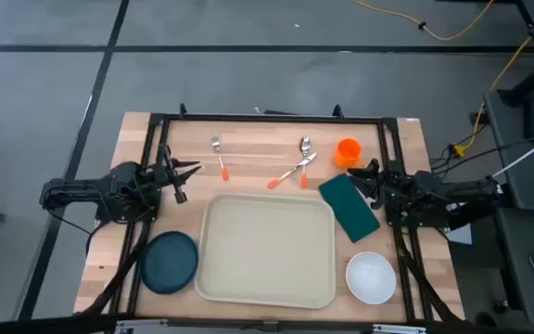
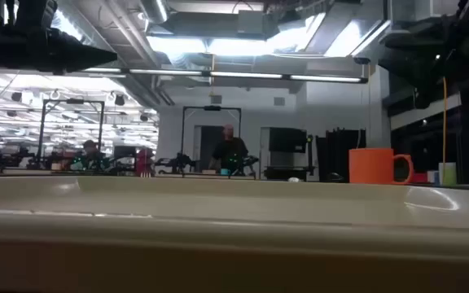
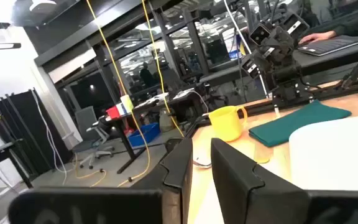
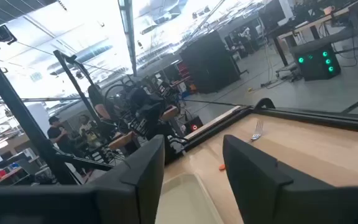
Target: Set up tray
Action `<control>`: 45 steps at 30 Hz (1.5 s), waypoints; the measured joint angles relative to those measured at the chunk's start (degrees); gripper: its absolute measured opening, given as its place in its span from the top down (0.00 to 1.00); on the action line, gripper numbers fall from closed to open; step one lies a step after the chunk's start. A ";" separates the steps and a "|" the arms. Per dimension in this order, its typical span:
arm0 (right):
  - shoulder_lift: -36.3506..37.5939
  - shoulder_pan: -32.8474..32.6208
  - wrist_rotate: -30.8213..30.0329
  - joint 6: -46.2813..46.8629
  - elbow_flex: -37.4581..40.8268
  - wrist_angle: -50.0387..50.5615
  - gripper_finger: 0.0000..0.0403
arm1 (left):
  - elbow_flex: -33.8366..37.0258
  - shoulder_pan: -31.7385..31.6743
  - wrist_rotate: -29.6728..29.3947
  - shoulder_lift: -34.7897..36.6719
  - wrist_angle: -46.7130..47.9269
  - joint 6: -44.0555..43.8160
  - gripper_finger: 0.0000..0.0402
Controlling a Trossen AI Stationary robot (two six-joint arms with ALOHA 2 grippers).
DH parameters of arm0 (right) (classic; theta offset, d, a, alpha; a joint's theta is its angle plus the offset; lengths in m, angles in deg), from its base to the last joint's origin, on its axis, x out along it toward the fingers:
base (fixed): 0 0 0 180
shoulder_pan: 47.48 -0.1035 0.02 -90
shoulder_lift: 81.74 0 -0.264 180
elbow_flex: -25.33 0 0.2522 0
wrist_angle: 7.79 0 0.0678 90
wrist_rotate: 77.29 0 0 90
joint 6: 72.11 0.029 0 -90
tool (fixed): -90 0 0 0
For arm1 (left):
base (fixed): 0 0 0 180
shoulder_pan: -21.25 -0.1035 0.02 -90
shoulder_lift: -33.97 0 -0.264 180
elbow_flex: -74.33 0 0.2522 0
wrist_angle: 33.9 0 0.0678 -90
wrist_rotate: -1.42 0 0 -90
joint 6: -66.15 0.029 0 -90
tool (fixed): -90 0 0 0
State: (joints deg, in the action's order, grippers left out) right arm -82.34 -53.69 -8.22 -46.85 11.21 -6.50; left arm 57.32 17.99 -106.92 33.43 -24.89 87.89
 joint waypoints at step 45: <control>-65.16 32.54 12.79 4.07 -62.57 78.43 0.22 | -0.02 0.00 -15.42 0.00 -26.80 -41.13 0.86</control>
State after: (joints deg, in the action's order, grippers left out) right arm -147.50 -21.15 4.57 -42.78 -51.36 71.93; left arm 57.30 17.99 -122.34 33.43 -51.69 46.75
